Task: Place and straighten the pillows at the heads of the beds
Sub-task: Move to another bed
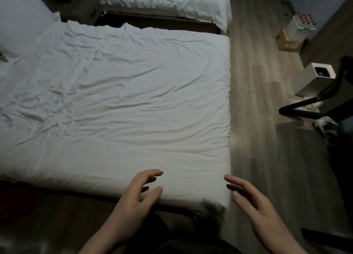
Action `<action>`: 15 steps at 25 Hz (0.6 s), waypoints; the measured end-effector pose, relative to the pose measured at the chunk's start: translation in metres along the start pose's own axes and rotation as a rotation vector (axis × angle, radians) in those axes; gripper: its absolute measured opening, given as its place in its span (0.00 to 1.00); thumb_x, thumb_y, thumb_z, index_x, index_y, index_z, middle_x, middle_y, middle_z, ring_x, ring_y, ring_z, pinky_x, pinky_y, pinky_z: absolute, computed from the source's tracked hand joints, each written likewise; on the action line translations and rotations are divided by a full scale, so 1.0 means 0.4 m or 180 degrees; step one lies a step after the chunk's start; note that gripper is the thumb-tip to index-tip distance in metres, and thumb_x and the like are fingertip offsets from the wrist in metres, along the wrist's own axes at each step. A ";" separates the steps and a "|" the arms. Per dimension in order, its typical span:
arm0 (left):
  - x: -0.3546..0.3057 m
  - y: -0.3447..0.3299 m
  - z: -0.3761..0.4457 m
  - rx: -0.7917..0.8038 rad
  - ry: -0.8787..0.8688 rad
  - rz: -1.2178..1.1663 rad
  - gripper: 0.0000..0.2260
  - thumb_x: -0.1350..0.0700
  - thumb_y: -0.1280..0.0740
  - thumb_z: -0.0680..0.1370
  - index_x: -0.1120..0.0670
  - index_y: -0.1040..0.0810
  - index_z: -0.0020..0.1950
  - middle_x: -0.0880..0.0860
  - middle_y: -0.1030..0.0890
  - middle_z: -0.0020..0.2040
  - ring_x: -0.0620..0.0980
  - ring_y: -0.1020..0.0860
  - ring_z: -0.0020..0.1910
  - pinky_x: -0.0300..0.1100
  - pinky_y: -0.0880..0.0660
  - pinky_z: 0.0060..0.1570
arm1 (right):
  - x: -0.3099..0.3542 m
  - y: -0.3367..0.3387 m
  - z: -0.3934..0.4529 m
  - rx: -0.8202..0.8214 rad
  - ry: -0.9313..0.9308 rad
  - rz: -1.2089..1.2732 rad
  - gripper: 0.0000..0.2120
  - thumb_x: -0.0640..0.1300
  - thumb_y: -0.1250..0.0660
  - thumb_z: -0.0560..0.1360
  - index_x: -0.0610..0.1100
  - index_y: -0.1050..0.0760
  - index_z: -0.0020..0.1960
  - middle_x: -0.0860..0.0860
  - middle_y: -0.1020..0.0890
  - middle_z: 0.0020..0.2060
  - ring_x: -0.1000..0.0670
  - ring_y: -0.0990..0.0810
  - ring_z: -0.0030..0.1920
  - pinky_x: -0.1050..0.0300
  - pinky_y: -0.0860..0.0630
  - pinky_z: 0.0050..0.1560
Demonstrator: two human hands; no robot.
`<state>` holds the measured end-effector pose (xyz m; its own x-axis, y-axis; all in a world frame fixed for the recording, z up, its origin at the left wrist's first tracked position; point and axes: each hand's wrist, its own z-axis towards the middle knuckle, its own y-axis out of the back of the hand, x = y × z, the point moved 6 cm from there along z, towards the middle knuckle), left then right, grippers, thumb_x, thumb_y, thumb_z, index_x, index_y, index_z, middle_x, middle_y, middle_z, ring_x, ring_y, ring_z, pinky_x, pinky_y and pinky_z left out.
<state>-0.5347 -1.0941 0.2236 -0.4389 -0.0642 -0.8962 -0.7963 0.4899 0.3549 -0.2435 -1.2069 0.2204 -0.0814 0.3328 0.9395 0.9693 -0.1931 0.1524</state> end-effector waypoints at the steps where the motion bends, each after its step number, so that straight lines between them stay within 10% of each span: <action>1: -0.024 -0.030 -0.018 -0.0083 -0.0071 0.0059 0.18 0.40 0.34 0.77 0.37 0.24 0.67 0.40 0.23 0.69 0.41 0.25 0.69 0.45 0.27 0.65 | -0.002 0.054 -0.006 0.0030 -0.0023 0.0010 0.18 0.51 0.32 0.76 0.58 0.18 0.65 0.57 0.16 0.64 0.59 0.20 0.67 0.67 0.22 0.62; 9: -0.030 -0.138 -0.020 -0.0398 0.0213 0.0187 0.14 0.54 0.31 0.81 0.43 0.22 0.66 0.41 0.22 0.67 0.42 0.24 0.67 0.52 0.26 0.68 | -0.010 0.136 0.058 0.0453 0.0136 -0.0133 0.19 0.57 0.33 0.77 0.63 0.22 0.68 0.60 0.18 0.68 0.59 0.21 0.69 0.70 0.25 0.64; 15: -0.127 -0.224 0.111 -0.0489 0.0001 0.0256 0.16 0.43 0.35 0.79 0.41 0.24 0.66 0.40 0.23 0.67 0.43 0.24 0.68 0.44 0.27 0.65 | -0.034 0.257 0.108 0.0562 0.0030 -0.0005 0.20 0.56 0.31 0.75 0.63 0.21 0.67 0.57 0.16 0.66 0.57 0.21 0.69 0.62 0.24 0.67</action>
<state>-0.4229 -1.0963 0.2256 -0.5038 -0.0306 -0.8633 -0.8129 0.3548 0.4619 -0.1325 -1.1915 0.2100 -0.0843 0.3243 0.9422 0.9948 -0.0273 0.0984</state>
